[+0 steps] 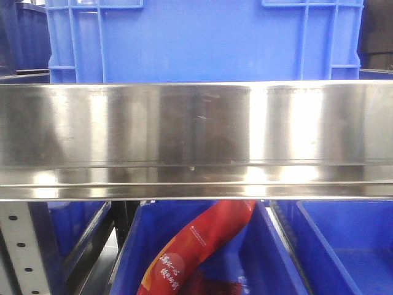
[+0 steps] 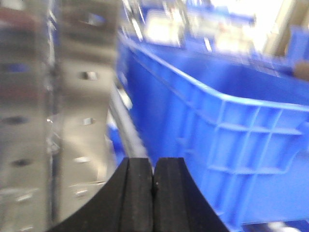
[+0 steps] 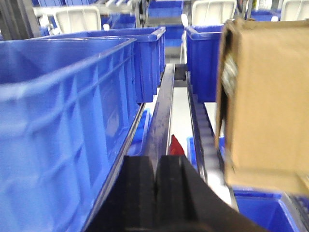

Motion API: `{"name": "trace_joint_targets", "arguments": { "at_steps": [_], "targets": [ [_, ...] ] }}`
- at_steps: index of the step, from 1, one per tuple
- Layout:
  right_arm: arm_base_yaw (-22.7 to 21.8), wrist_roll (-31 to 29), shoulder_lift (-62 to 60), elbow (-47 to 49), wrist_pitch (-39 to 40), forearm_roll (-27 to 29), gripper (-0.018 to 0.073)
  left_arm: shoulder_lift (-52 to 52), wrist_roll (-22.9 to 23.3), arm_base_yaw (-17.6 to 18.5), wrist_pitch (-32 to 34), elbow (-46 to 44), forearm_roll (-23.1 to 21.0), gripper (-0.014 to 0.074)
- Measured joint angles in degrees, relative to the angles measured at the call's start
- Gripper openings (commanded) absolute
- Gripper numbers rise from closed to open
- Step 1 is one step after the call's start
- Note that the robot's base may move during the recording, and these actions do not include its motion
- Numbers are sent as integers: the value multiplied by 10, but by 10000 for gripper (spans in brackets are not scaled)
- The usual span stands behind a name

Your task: Grab block from conveyor and place in blue bin

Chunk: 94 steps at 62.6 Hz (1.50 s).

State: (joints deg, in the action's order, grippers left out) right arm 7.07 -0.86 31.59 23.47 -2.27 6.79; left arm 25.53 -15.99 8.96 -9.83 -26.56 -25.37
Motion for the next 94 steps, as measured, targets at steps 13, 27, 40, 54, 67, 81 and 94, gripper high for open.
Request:
{"name": "trace_joint_targets", "arguments": {
  "at_steps": [13,27,40,54,67,81,94],
  "targets": [
    [0,0,-124,-40,-26,0,-162,-147,1,-30,11,72,18,-111],
    [0,0,-210,-40,-30,0,-162,-245,1,-41,11,86,20,-111],
    [0,0,-230,-40,-30,0,-162,-253,1,-42,13,86,20,-111],
    [0,0,-230,-41,-32,0,-162,-253,1,-42,13,86,20,-111],
    [0,0,-234,-84,-5,-5,-162,-253,1,-42,13,86,20,-111],
    [0,0,-291,-215,54,-33,-162,-253,1,-42,14,86,20,-111],
    [0,4,-311,-235,-7,-34,-162,-253,1,-42,14,86,21,-111]
  ]
}}
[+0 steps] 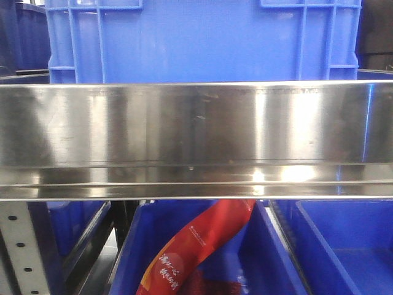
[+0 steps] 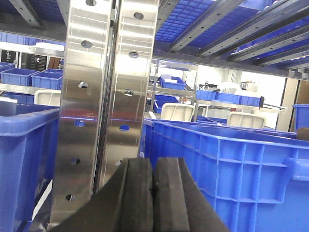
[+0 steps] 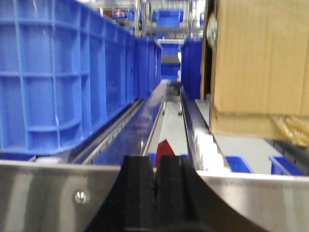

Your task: Grab block from conveyor and place in blue bin

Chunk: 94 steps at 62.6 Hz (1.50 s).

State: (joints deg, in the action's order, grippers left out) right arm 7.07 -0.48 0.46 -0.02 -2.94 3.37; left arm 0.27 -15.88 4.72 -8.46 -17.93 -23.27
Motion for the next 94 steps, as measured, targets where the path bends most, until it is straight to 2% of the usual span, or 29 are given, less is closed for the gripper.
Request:
{"name": "trace_joint_targets", "arguments": {
  "at_steps": [73,80,86,94],
  "targets": [
    [0,5,-2,0,7,-1,-162,0,0,0,1,2,1,-111],
    [0,5,-2,0,7,-1,-162,0,0,0,4,18,37,-111],
    [0,5,-3,0,7,-1,-162,0,11,0,6,47,96,-111],
    [0,5,-3,0,7,-1,-162,0,129,-8,6,104,205,-111]
  ]
}}
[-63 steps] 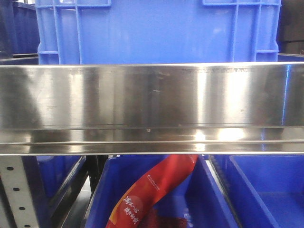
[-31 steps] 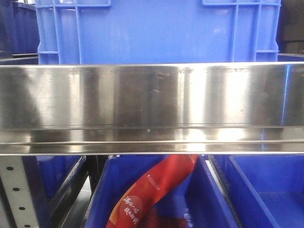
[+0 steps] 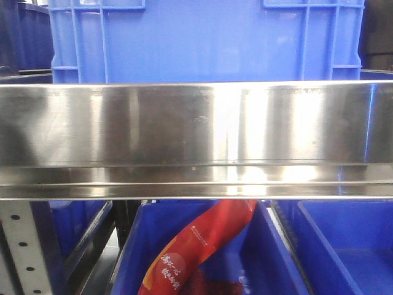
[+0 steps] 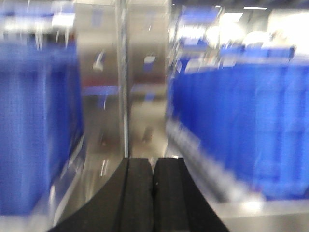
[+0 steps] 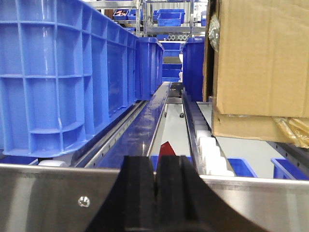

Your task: Grab block from conveyor and place in blue bin

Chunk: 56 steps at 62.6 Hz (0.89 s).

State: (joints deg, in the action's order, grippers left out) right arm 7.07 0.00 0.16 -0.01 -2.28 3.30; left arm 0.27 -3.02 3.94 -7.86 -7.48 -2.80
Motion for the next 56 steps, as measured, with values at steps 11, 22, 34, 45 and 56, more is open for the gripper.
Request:
{"name": "trace_joint_targets", "arguments": {
  "at_steps": [11,22,34,45,56],
  "targets": [
    [0,0,0,0,0,0,-162,0,48,-13,29,71,28,-111],
    [0,0,0,0,0,0,-162,0,55,-18,58,76,28,-111],
    [0,0,0,0,0,0,-162,0,56,-43,79,76,28,-111],
    [0,0,0,0,0,-1,-162,0,56,-48,82,76,28,-111],
    [0,0,0,0,0,-1,-162,0,56,-49,82,76,28,-111]
  ]
}}
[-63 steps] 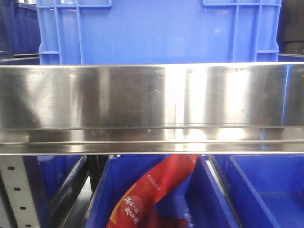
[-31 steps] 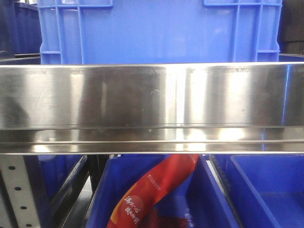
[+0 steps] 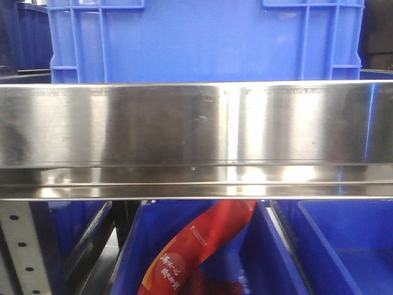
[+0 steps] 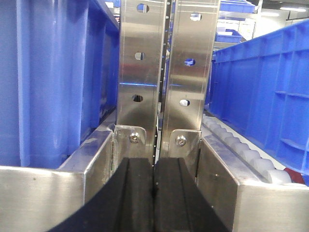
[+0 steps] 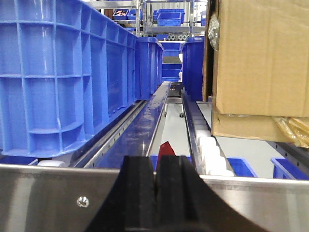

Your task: Grab block from conveyor and place in blue bin

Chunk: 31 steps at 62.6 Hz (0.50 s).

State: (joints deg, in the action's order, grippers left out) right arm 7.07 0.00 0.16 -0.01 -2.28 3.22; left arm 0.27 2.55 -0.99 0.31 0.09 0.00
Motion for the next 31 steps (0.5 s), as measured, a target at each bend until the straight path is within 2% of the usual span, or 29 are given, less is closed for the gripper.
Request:
{"name": "trace_joint_targets", "arguments": {
  "at_steps": [31],
  "targets": [
    [0,0,0,0,0,0,-162,0,0,0,0,0,0,-111]
  ]
}}
